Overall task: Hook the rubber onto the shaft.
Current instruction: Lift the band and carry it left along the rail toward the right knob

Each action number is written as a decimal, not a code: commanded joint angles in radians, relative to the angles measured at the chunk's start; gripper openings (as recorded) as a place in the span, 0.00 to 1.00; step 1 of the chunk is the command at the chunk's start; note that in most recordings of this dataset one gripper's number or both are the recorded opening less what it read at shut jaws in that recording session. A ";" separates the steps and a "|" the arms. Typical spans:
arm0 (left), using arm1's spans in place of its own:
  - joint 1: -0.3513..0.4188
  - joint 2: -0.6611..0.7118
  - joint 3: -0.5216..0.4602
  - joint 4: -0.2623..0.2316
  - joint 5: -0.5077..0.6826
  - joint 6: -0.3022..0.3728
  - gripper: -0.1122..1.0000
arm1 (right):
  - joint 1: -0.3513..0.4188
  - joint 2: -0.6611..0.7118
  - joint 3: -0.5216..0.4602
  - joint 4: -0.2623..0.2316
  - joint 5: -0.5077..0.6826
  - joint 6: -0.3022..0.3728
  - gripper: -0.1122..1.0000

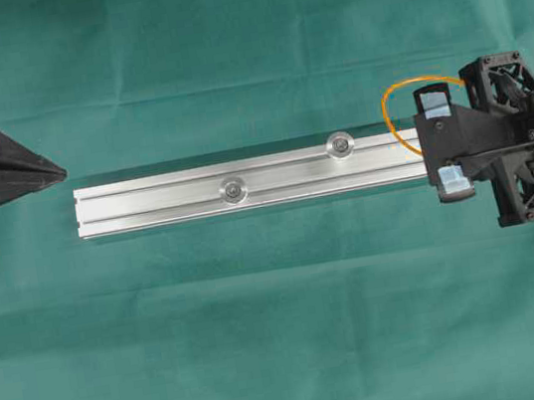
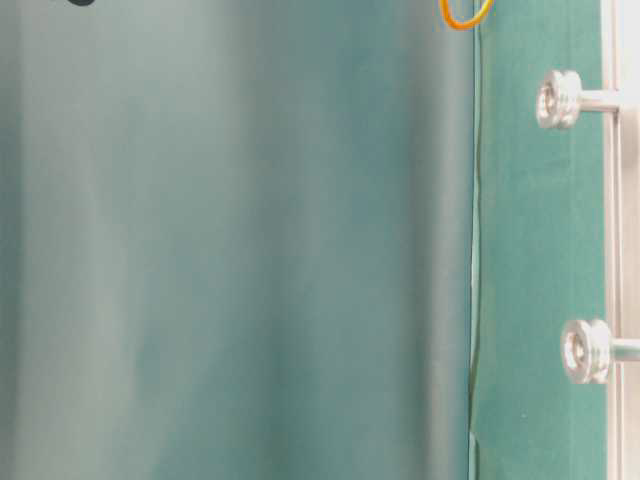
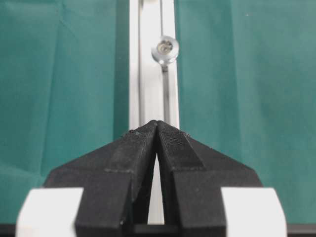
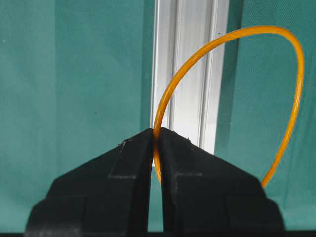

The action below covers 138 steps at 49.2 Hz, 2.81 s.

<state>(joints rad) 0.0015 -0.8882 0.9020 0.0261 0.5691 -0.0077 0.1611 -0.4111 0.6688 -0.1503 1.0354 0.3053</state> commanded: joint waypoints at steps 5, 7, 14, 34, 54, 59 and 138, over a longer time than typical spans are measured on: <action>0.002 0.005 -0.032 0.003 -0.005 0.002 0.10 | -0.002 -0.011 -0.035 -0.003 0.000 0.000 0.17; 0.002 0.005 -0.032 0.003 -0.005 0.002 0.10 | 0.000 -0.008 -0.038 -0.003 0.000 0.000 0.17; 0.002 0.005 -0.032 0.003 -0.005 0.002 0.10 | 0.000 0.008 -0.055 -0.006 -0.002 -0.002 0.17; 0.002 0.005 -0.032 0.003 -0.005 0.002 0.10 | -0.005 0.106 -0.144 -0.014 -0.005 -0.009 0.17; 0.002 0.005 -0.032 0.003 -0.005 0.002 0.10 | -0.017 0.212 -0.253 -0.017 -0.023 -0.012 0.17; 0.002 0.005 -0.032 0.003 -0.005 0.002 0.10 | -0.020 0.233 -0.278 -0.017 -0.023 -0.012 0.17; 0.002 0.003 -0.032 0.003 -0.005 0.002 0.10 | -0.029 0.307 -0.285 -0.012 -0.084 -0.009 0.17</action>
<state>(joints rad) 0.0015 -0.8882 0.9020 0.0261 0.5691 -0.0077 0.1319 -0.0936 0.3927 -0.1641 0.9572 0.2945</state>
